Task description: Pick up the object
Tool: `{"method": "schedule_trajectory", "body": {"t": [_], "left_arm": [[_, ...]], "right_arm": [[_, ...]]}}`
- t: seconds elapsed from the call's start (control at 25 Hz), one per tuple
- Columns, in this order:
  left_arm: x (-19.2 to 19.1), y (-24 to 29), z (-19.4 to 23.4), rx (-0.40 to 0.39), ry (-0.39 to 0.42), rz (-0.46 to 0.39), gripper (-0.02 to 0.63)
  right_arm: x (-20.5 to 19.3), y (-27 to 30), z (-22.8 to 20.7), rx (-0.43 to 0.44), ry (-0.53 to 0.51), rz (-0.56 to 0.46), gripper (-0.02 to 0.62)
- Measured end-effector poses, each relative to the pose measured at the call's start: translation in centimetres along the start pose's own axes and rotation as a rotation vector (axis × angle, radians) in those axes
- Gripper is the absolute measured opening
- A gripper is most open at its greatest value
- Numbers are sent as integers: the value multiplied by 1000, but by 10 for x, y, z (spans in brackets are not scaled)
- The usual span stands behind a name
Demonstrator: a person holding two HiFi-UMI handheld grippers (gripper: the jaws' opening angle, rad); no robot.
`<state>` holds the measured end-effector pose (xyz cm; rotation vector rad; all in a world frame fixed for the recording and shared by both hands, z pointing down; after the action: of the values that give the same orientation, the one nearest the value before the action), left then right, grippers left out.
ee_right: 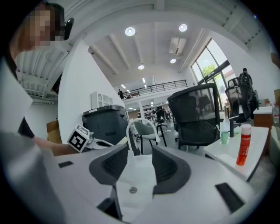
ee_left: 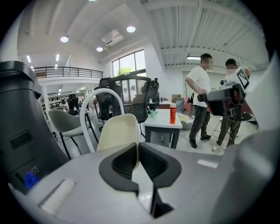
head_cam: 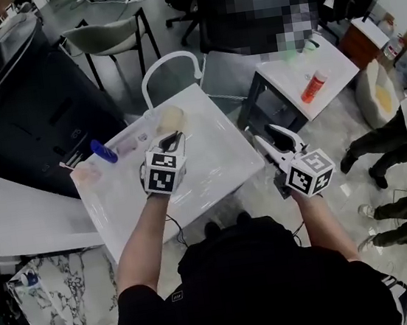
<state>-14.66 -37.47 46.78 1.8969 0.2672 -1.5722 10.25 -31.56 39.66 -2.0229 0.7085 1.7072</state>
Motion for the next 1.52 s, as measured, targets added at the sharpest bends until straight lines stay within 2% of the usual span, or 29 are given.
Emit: {"method": "schedule_trajectory", "body": {"t": [0.52,0.76,0.96,1.52], "left_arm": [[38,-32,-16,132,-144,-145,28],[54,-41,-19,186,-134,-198,26],[66,-45,-14,213,-140,-232,25],[71,-39,-14,200,-141,-247,23]], "right_arm": [[19,6,-46,82,-7,-28,87],[22,4,-63,89,-14,-49,44],[29,1,-71,71,-68,-72,14],[34,-1,-74,66,-80,-78,12]]}}
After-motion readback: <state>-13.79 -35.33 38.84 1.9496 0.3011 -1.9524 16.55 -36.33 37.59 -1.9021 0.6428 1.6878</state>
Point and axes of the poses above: the fingertips, and each gripper's own axes: y forward along the fingers, z to its left, x out of its top, the point moved 5 cm from there along -y, backward along the fingers, and after that the axes turned 10 degrees about -z, right-handed, at the moved point
